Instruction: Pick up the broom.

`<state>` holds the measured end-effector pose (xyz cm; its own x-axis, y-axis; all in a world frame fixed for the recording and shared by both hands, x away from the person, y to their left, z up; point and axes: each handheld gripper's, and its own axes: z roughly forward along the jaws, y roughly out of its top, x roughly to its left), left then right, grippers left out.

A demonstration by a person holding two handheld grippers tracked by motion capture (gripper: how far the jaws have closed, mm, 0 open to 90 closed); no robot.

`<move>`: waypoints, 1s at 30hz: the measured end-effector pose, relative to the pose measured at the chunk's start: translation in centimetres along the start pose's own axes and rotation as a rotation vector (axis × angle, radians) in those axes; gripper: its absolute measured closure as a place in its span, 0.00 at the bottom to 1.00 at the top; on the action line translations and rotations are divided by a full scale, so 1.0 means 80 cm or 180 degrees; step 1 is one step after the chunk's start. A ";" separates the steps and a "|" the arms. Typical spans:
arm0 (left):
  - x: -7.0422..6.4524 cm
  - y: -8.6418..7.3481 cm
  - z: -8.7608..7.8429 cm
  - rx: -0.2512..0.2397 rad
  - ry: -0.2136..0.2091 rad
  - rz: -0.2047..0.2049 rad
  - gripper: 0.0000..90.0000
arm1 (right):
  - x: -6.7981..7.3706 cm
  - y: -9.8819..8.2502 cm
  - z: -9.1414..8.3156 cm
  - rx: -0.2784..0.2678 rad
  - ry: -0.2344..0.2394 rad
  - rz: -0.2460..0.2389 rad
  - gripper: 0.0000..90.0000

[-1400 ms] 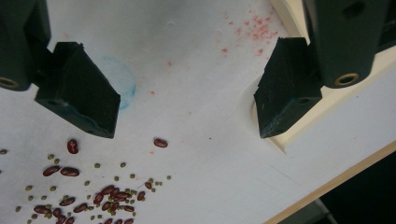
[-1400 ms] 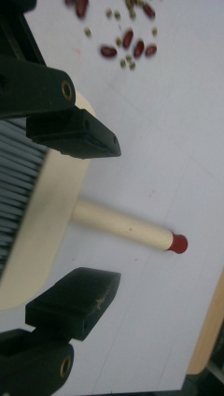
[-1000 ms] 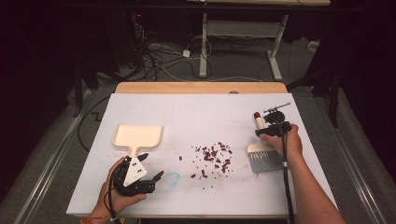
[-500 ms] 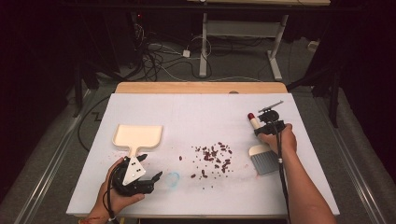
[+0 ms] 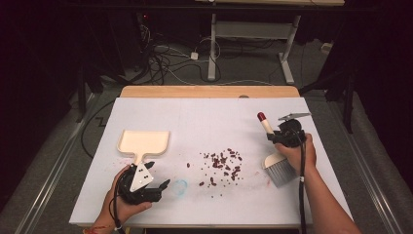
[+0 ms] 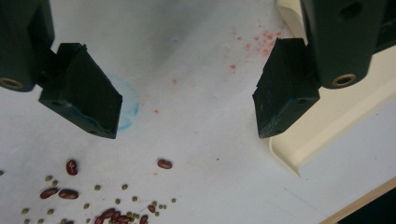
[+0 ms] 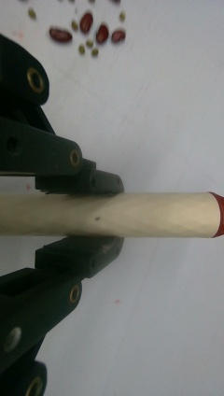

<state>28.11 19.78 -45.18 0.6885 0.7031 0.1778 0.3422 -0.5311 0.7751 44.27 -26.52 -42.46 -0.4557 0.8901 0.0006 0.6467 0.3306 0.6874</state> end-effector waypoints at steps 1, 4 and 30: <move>0.000 0.001 -0.001 -0.0017 -0.0013 -0.0029 0.26 | 0.002 -0.002 -0.010 -0.0114 0.0007 -0.0019 0.78; -0.003 0.008 -0.003 -0.0082 -0.0085 -0.0091 0.25 | 0.008 -0.008 -0.042 -0.0490 0.0056 -0.0039 0.78; -0.095 0.127 0.010 -0.0546 -0.0790 0.0259 0.28 | 0.109 -0.016 -0.150 -0.1678 0.0268 -0.0282 0.78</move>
<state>26.82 8.66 -39.16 0.8515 0.5134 0.1064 0.1812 -0.4785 0.8592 32.14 -22.95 -34.62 -0.5559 0.8307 -0.0307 0.2186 0.1817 0.9587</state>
